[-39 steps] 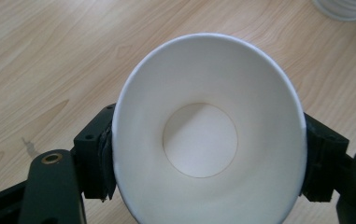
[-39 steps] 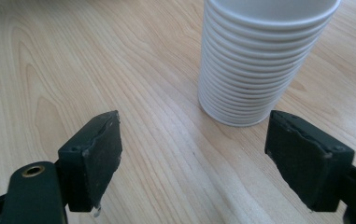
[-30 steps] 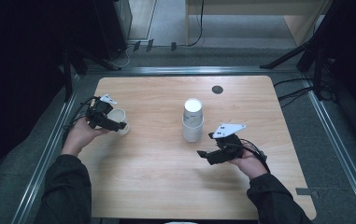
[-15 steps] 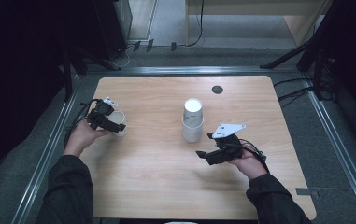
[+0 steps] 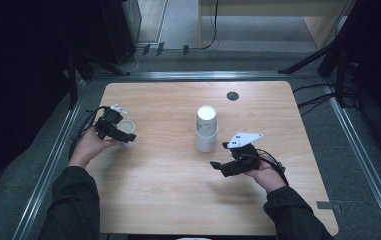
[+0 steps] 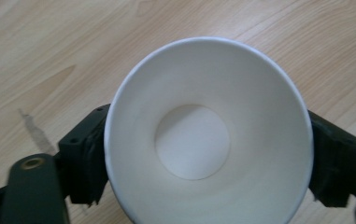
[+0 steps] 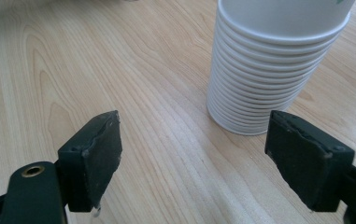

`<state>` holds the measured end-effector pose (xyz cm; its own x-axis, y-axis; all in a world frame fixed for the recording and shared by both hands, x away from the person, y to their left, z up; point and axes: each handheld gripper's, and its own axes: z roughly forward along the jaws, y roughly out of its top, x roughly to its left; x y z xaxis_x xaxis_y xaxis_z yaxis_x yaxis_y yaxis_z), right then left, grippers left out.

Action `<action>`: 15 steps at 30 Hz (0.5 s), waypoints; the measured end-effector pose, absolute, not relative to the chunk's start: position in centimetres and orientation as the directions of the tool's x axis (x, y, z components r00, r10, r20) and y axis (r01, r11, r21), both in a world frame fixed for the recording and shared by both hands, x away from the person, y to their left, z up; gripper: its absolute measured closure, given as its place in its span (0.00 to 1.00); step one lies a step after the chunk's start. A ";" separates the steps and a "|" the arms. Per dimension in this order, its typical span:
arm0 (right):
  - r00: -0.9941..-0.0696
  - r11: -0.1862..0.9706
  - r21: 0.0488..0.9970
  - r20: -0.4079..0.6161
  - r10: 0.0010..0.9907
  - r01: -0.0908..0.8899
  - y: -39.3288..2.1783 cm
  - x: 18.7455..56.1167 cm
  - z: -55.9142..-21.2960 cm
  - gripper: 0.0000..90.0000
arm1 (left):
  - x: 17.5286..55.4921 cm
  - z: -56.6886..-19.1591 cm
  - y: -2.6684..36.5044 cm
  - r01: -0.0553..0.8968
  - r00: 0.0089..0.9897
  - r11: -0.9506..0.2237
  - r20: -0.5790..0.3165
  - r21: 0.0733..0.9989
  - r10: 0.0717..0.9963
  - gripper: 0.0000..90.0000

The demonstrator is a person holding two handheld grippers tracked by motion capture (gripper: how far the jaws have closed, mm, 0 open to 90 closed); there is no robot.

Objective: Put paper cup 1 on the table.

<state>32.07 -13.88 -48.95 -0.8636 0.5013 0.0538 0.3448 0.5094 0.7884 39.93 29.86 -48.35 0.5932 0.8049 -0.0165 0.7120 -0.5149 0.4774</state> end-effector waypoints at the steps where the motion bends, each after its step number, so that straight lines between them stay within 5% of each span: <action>1: -0.863 0.510 0.788 0.053 0.502 0.344 -13.9 32.1 -49.0 0.21 | 40.0 -48.4 29.9 0.713 0.594 -0.516 -0.020 0.475 0.804 0.14; 15: -0.863 0.490 0.798 0.070 0.501 0.350 -13.9 32.1 -48.8 0.21 | 39.7 -47.3 30.6 0.726 0.567 -0.451 -0.082 0.518 0.819 0.06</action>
